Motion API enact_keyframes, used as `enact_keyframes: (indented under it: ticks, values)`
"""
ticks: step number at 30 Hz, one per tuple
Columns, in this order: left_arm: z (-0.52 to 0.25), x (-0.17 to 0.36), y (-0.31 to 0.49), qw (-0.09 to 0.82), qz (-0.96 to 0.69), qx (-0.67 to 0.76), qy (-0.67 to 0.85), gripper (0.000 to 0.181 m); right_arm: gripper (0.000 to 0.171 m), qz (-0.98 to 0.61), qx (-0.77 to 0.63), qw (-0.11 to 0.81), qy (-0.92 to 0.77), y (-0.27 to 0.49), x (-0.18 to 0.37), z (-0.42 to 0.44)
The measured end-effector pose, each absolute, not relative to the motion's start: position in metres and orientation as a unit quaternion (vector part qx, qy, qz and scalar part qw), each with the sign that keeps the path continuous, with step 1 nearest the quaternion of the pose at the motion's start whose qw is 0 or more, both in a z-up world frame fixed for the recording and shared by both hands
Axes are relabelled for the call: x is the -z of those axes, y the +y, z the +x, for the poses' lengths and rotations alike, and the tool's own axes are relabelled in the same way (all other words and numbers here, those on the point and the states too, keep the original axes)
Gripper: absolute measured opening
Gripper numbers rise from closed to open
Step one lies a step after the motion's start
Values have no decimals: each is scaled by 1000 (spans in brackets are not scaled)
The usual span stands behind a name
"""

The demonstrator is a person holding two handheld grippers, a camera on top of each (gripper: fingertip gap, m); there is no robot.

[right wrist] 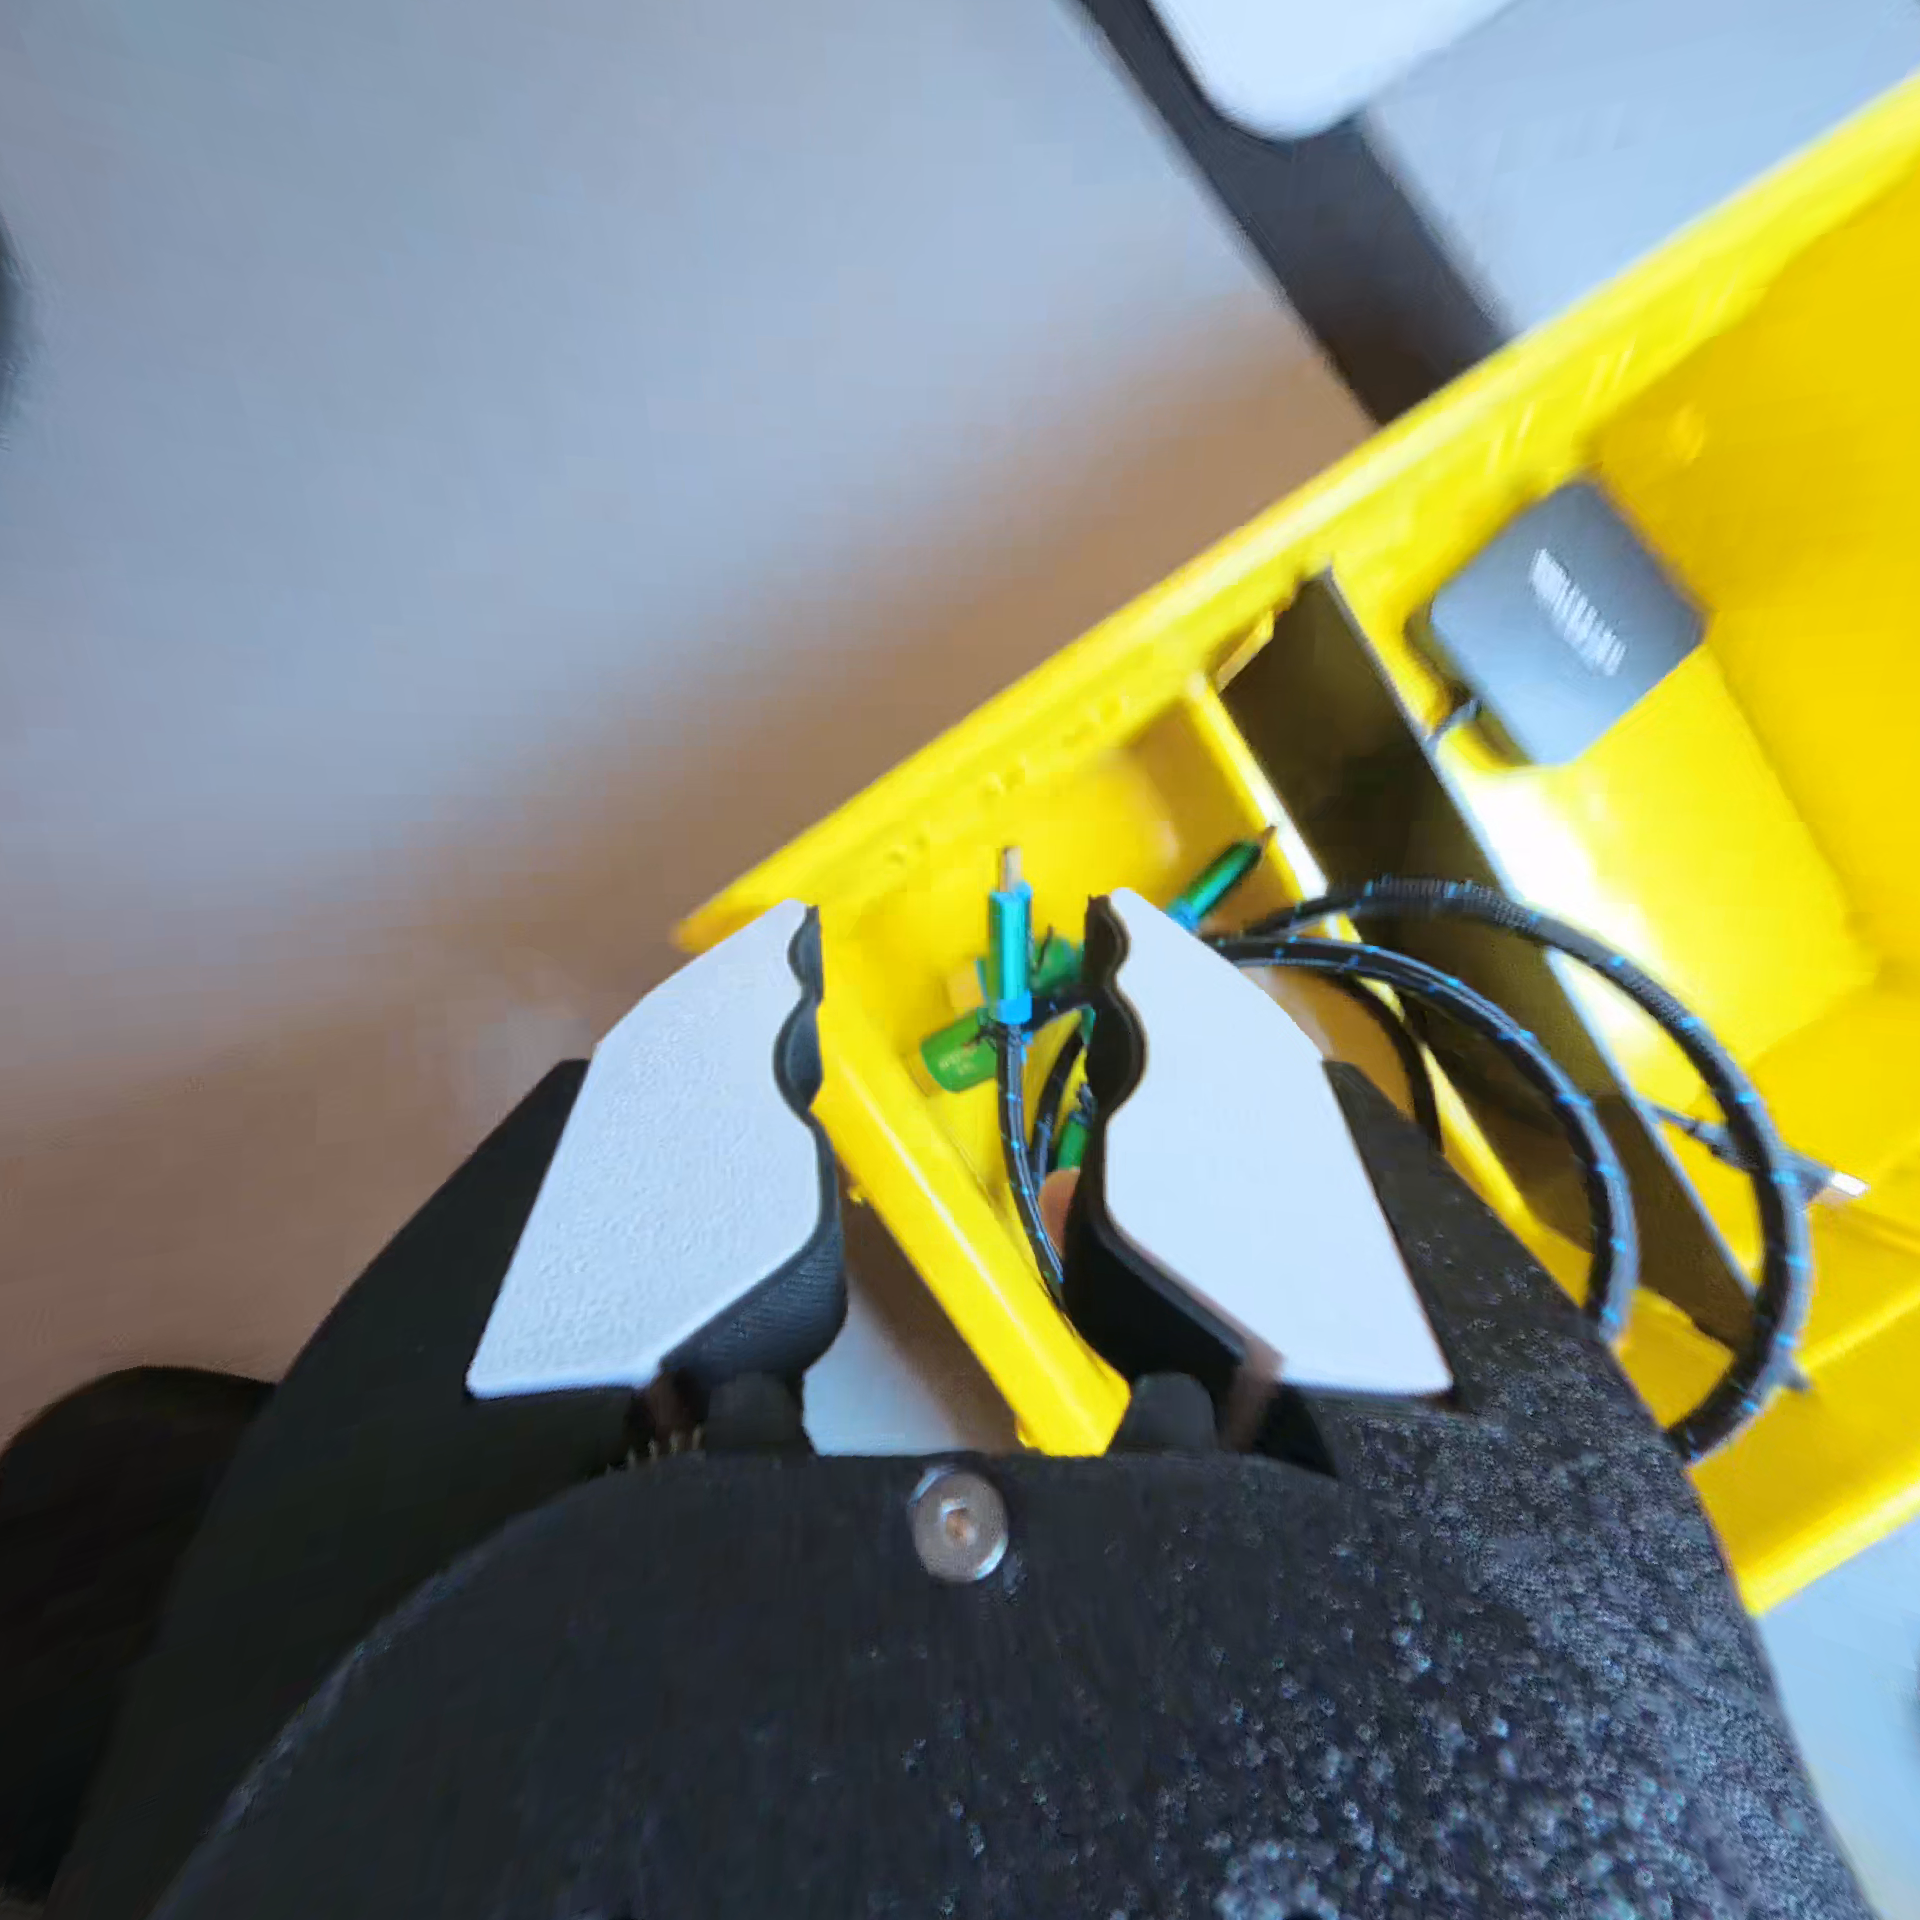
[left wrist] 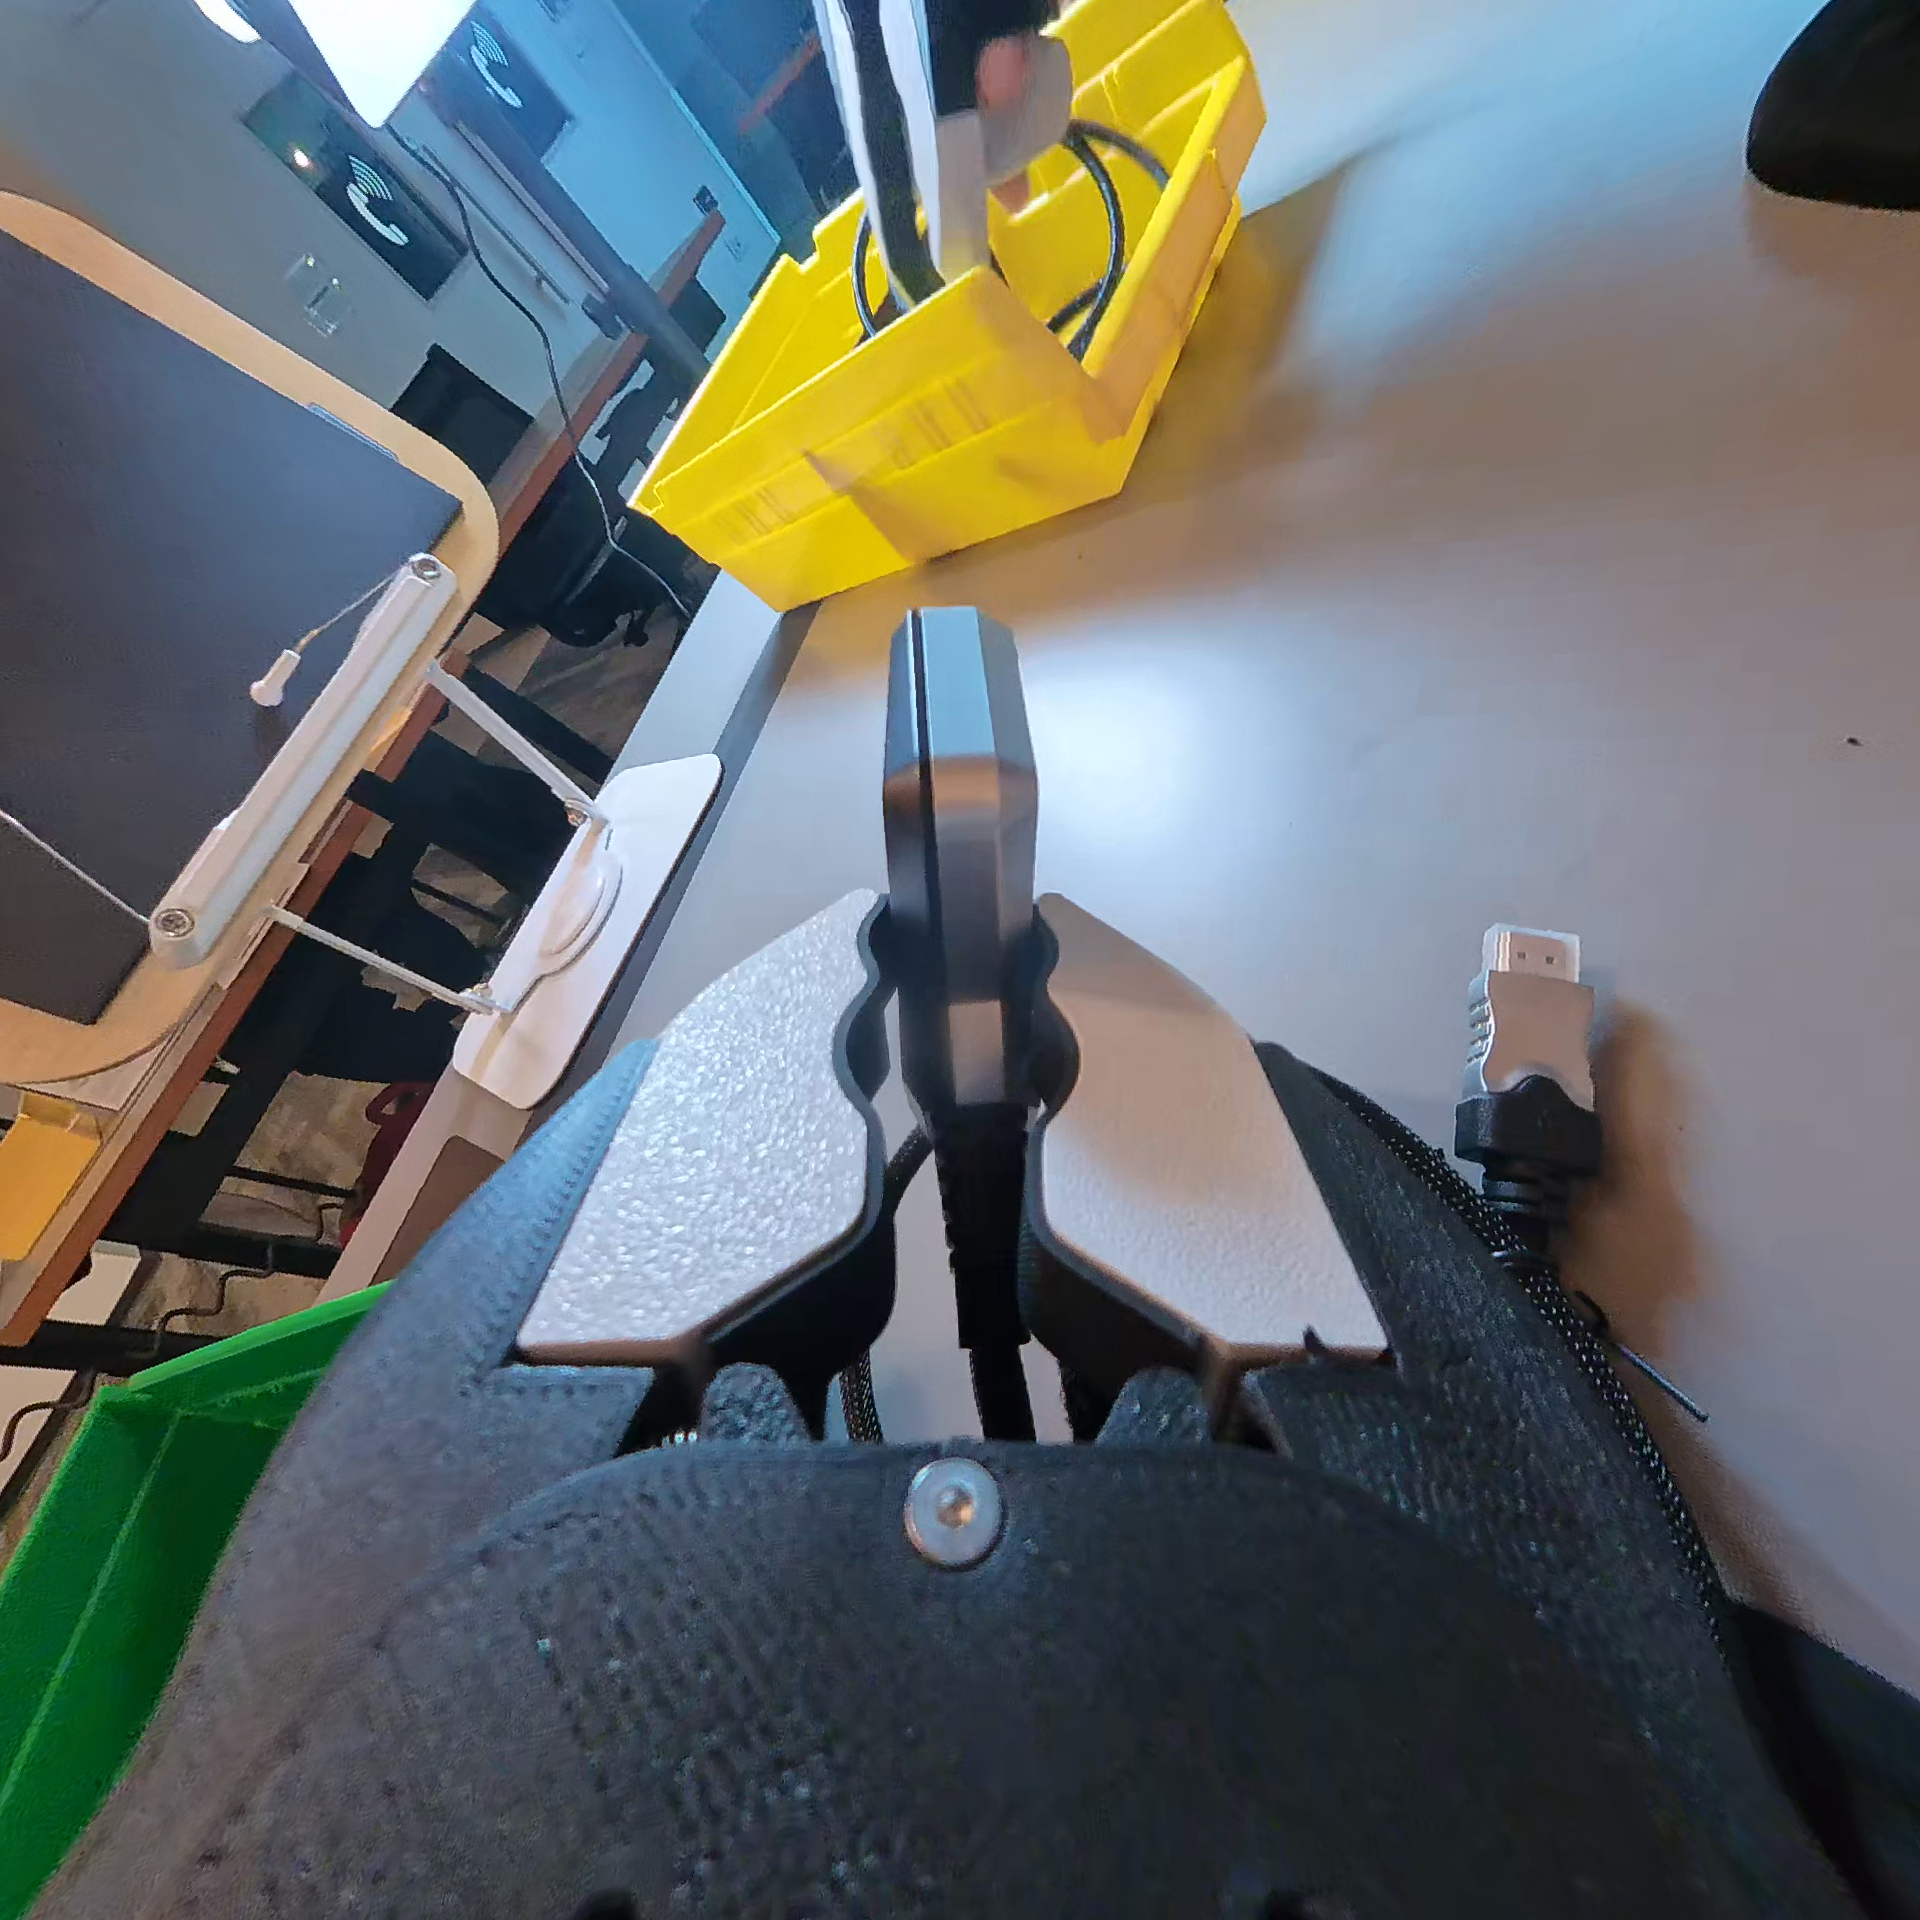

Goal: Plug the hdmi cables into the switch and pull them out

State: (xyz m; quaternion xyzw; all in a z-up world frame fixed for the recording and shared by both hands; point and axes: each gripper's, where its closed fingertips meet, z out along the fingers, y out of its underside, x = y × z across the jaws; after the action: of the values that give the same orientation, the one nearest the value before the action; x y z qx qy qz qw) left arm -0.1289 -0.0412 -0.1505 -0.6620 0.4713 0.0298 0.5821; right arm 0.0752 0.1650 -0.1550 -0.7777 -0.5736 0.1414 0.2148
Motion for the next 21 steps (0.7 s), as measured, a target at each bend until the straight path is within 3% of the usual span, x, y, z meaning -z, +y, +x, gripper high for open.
enact_keyframes:
  ticks: [4,8,12,13,14,16,21]
  values:
    - [-123,143,-42,599,-654,-10,462,23,48,-673,-219,351,-613,121,74,38]
    - [-108,125,-51,628,-627,16,461,23,50,-494,-252,423,-716,27,40,-9]
    - [-86,115,-61,635,-606,30,478,23,53,-351,-242,419,-802,-67,68,-56]
    - [-78,113,-64,636,-602,45,480,23,46,-331,-226,418,-815,-81,78,-67]
    - [-71,111,-68,637,-599,59,482,23,26,-310,-198,421,-829,-88,88,-76]
    - [-69,112,-69,634,-598,52,487,23,21,-283,-148,409,-855,-92,96,-80]
    - [-90,83,-68,686,-594,156,390,31,21,-295,-131,408,-854,-75,51,-65]
